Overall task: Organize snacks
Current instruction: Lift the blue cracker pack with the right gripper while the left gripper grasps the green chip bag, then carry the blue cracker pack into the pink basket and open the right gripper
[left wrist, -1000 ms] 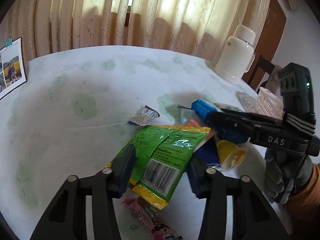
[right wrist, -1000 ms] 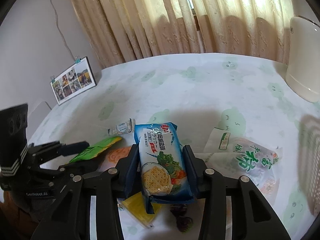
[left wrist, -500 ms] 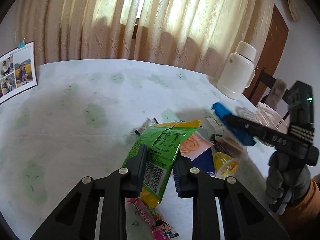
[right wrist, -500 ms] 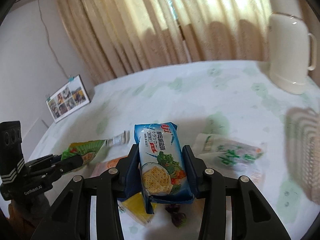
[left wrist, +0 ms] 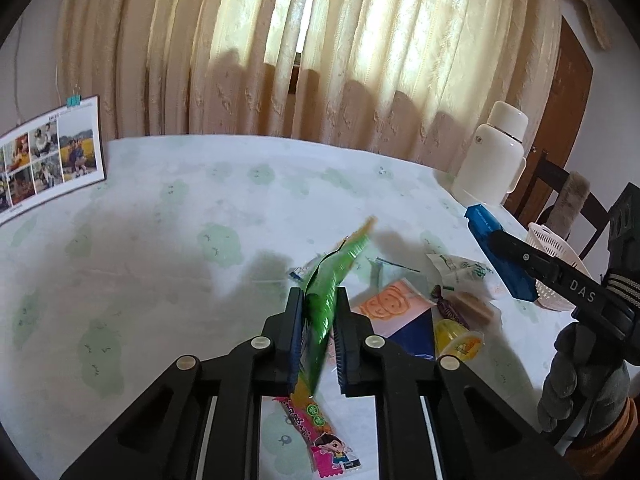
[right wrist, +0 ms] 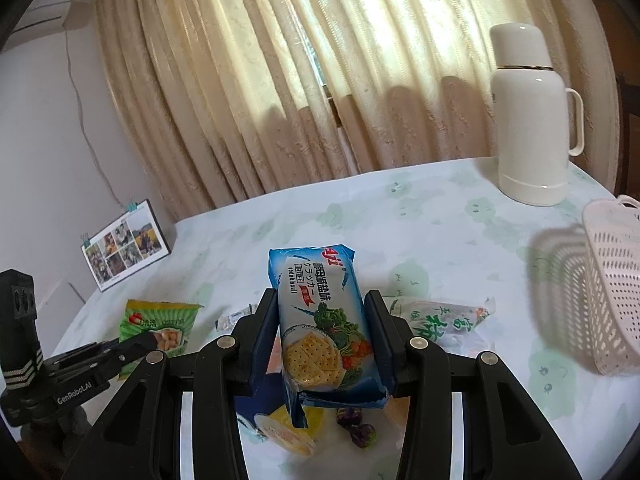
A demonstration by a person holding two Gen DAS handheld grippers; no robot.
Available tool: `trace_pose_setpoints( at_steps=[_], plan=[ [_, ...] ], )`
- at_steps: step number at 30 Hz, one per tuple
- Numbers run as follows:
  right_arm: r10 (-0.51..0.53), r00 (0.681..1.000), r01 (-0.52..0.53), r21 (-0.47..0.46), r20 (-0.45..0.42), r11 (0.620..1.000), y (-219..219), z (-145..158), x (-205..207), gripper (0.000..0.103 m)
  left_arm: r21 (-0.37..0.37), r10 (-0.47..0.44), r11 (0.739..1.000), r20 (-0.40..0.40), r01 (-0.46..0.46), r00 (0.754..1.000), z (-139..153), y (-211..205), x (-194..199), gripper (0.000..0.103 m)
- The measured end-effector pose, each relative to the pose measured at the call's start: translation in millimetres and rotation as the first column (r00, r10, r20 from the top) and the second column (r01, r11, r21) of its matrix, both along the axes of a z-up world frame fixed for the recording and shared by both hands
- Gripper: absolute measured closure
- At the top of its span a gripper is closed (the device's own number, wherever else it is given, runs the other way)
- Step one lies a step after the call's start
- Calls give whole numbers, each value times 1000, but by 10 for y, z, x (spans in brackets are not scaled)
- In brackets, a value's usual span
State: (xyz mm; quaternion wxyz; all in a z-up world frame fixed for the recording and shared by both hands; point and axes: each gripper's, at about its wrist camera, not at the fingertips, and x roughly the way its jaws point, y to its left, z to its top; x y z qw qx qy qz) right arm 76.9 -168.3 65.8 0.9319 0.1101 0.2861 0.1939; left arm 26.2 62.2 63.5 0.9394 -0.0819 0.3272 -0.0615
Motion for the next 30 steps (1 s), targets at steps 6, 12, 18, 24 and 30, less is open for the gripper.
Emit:
trace_pose_setpoints(
  at_steps=[6, 12, 18, 24, 30],
  plan=[
    [-24, 1000, 24, 17, -2, 1000, -72, -25, -38, 58, 37, 0, 999, 36, -2, 999, 57, -54, -50, 93],
    [-64, 998, 64, 29, 20, 998, -176, 7, -67, 58, 57, 17, 998, 50, -20, 999, 73, -65, -71, 93],
    [-147, 987, 145, 46, 57, 988, -405, 82, -105, 58, 60, 20, 998, 51, -23, 998, 76, -71, -80, 93],
    [-246, 966, 240, 79, 78, 967, -711, 162, -127, 58, 57, 15, 998, 53, -18, 998, 86, -86, -98, 93],
    [-344, 935, 333, 118, 85, 935, -1030, 219, -171, 58, 55, 13, 998, 49, -16, 999, 72, -90, -88, 93]
  ],
)
